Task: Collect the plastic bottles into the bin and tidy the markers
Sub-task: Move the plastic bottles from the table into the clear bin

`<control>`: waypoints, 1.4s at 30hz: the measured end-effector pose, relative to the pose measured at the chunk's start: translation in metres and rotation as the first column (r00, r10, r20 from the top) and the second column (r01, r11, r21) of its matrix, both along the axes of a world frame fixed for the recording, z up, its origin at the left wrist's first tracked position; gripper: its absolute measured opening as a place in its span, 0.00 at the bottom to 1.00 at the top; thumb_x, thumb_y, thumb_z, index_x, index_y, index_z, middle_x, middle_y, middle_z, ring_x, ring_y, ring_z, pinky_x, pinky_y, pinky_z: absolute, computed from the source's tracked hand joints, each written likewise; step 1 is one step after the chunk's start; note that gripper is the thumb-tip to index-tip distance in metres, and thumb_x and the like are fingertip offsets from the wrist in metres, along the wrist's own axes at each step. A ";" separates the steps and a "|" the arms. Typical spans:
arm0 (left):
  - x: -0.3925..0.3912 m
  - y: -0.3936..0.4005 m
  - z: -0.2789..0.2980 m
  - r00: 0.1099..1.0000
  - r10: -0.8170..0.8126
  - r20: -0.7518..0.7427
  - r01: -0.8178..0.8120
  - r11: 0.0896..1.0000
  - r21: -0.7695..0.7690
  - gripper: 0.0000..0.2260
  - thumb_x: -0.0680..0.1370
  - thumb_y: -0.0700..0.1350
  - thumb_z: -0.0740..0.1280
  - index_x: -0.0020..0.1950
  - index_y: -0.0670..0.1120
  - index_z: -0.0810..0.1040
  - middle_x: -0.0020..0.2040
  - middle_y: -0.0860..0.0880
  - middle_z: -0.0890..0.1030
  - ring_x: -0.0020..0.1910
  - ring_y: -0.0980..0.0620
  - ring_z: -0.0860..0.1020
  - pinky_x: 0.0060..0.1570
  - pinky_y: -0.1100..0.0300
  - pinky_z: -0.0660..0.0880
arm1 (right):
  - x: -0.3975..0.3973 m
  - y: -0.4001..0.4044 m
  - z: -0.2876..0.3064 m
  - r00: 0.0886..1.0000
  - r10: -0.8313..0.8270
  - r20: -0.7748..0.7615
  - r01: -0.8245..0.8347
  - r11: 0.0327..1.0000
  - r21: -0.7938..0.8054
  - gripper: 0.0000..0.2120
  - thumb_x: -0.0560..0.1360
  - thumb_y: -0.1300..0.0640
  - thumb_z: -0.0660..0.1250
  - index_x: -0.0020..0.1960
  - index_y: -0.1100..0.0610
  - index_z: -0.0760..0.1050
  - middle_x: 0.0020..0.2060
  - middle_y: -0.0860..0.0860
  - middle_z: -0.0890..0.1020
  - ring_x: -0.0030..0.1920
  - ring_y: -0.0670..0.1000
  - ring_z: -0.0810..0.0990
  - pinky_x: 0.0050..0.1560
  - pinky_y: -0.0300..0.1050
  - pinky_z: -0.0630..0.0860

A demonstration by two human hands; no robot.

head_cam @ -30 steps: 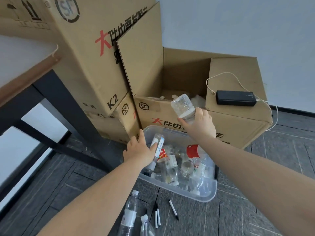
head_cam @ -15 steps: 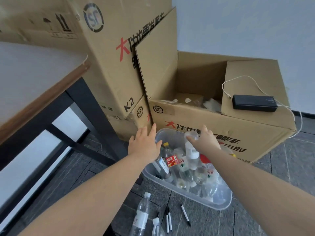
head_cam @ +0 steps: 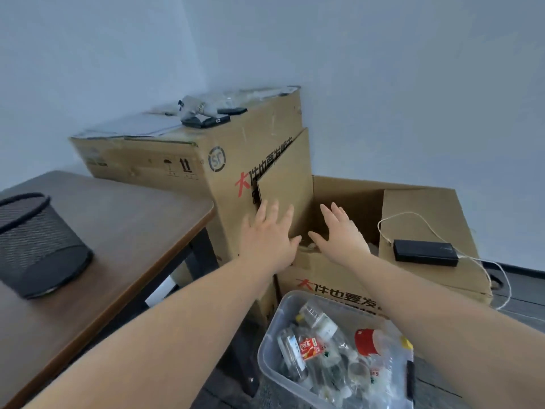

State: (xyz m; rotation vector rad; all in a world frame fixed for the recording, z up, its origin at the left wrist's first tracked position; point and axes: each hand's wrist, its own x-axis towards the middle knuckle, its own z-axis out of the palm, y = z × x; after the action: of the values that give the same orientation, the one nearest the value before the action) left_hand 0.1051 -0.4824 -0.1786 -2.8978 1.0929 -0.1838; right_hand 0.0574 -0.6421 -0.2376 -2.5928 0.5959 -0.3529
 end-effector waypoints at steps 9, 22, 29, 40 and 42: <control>-0.016 0.109 0.136 0.945 0.193 0.263 -0.151 0.973 -0.174 0.27 0.81 0.60 0.48 0.78 0.54 0.46 0.79 0.49 0.46 0.78 0.48 0.43 0.74 0.44 0.47 | 0.011 0.093 0.148 0.945 0.203 0.256 -0.187 0.979 -0.087 0.32 0.80 0.44 0.58 0.78 0.50 0.48 0.78 0.52 0.50 0.78 0.51 0.46 0.75 0.50 0.50; -0.063 0.370 0.187 0.719 0.600 0.351 -0.554 0.799 -0.232 0.27 0.81 0.59 0.47 0.78 0.55 0.43 0.79 0.51 0.42 0.77 0.49 0.40 0.74 0.46 0.47 | 0.024 0.334 0.234 0.726 0.580 0.370 -0.556 0.811 -0.181 0.30 0.80 0.43 0.57 0.78 0.49 0.51 0.78 0.50 0.51 0.77 0.49 0.48 0.72 0.49 0.57; -0.085 0.509 0.180 0.518 0.800 0.303 -0.766 0.592 -0.252 0.28 0.81 0.60 0.47 0.78 0.55 0.42 0.79 0.49 0.43 0.77 0.46 0.40 0.74 0.45 0.48 | 0.043 0.467 0.223 0.617 0.727 0.300 -0.706 0.680 -0.197 0.30 0.80 0.43 0.56 0.78 0.49 0.50 0.78 0.50 0.50 0.77 0.47 0.46 0.72 0.48 0.58; -0.103 0.653 0.165 0.278 0.938 0.207 -0.897 0.330 -0.293 0.28 0.80 0.60 0.48 0.78 0.56 0.44 0.79 0.50 0.44 0.77 0.47 0.41 0.74 0.44 0.51 | 0.062 0.649 0.196 0.449 0.869 0.208 -0.864 0.481 -0.148 0.31 0.80 0.41 0.55 0.78 0.48 0.48 0.78 0.51 0.49 0.78 0.49 0.45 0.73 0.51 0.56; -0.099 0.671 0.164 0.254 0.958 0.131 -0.902 0.283 -0.325 0.28 0.80 0.60 0.49 0.78 0.57 0.43 0.79 0.51 0.44 0.77 0.47 0.41 0.73 0.43 0.51 | 0.066 0.678 0.194 0.439 0.875 0.201 -0.878 0.466 -0.108 0.31 0.80 0.39 0.54 0.78 0.48 0.48 0.78 0.52 0.49 0.78 0.51 0.44 0.73 0.53 0.55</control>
State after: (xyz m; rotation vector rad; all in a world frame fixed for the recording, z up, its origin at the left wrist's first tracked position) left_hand 0.0065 0.1889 -0.0143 -2.9048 -0.8815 -0.6512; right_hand 0.1231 0.0362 -0.0439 -2.3849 -0.8756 -0.2614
